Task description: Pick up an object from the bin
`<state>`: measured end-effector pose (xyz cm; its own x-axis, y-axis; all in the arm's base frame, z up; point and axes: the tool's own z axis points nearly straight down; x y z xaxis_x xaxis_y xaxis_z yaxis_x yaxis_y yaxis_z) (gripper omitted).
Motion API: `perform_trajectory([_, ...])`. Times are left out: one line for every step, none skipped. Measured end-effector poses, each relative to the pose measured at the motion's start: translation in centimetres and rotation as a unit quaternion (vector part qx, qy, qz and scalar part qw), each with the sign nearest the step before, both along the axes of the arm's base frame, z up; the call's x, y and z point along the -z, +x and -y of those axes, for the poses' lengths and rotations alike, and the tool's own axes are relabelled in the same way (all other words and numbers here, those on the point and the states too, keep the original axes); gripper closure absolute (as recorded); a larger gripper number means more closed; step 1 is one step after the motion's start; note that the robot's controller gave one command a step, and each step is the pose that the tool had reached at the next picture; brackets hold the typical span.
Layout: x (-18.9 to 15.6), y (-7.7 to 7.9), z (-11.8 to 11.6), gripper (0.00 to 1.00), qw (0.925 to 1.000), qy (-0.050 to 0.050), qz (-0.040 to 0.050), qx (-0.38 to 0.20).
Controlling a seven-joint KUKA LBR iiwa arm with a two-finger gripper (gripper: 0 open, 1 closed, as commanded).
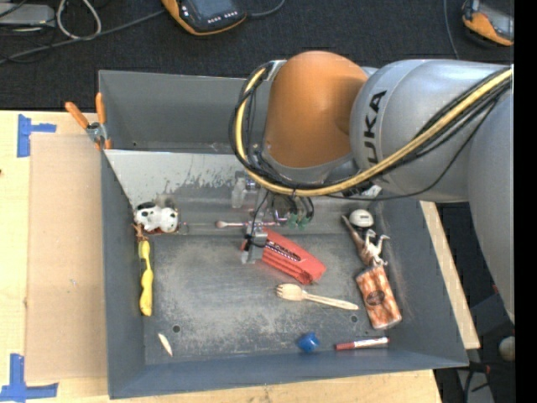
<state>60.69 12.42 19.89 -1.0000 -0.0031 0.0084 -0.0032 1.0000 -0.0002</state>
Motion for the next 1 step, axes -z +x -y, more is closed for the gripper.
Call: perform_trajectory([-0.48, 0.17, 0.07, 0.0, 1.0, 0.0, 0.0039, 0.002])
